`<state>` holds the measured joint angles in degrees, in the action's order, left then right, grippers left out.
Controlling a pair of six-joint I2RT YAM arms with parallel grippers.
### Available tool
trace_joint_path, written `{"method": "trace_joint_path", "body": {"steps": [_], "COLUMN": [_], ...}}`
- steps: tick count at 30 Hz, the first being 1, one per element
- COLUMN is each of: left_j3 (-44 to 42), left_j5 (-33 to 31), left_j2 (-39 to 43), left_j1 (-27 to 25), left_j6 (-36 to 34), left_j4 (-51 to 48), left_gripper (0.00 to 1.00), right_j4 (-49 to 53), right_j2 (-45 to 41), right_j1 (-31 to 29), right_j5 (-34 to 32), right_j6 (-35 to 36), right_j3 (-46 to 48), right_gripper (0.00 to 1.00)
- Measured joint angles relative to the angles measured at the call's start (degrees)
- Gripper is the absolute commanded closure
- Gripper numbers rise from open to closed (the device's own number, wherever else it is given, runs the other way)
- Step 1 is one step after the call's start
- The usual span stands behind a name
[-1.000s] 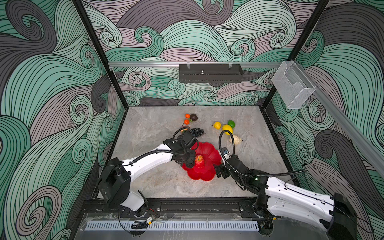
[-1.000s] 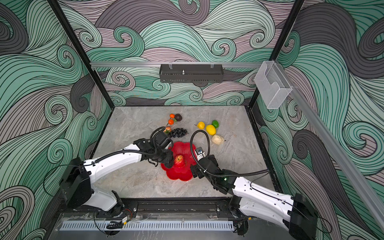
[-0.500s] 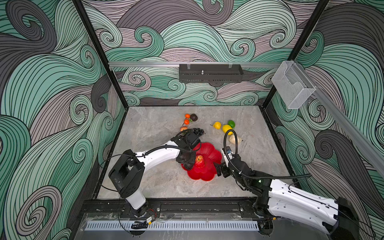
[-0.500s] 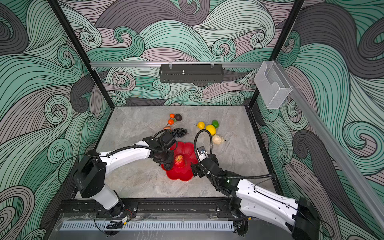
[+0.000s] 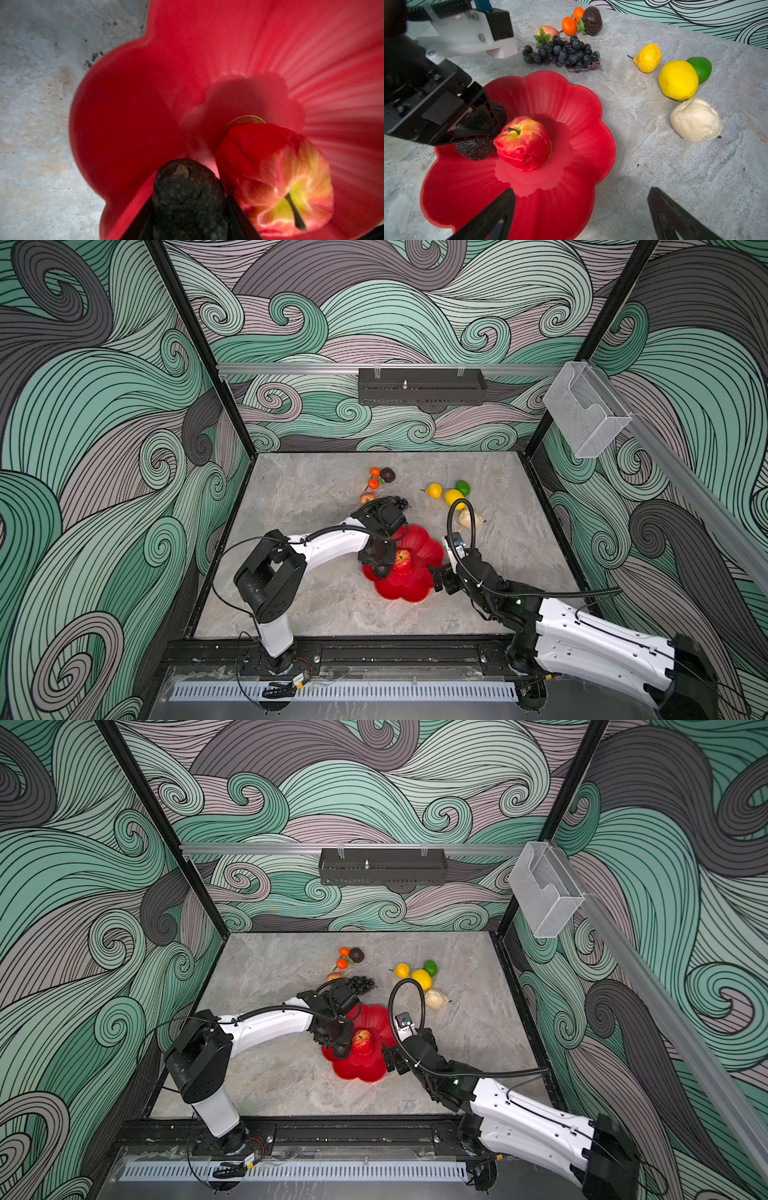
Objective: Place and organize the fake fruits in the fruit bowl
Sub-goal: 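Lower the avocado into the bowl beside the apple with the left gripper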
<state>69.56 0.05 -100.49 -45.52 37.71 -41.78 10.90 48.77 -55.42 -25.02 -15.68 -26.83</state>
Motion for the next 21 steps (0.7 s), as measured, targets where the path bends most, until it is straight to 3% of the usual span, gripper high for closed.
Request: {"method": "trace_joint_path", "body": {"steps": [21], "left_j3": [0.48], "left_j5": [3.34], "left_j2": [-3.17], "left_j1": [1.6], "left_j6": [1.64], "left_j4": [4.09], "left_gripper": [0.4], "right_j4": [-0.39], "right_j2": [0.63], "right_j1": [0.48], "right_j5": [-0.13], "right_j6": [-0.02], "right_j3": [0.0], "right_gripper": [0.0]}}
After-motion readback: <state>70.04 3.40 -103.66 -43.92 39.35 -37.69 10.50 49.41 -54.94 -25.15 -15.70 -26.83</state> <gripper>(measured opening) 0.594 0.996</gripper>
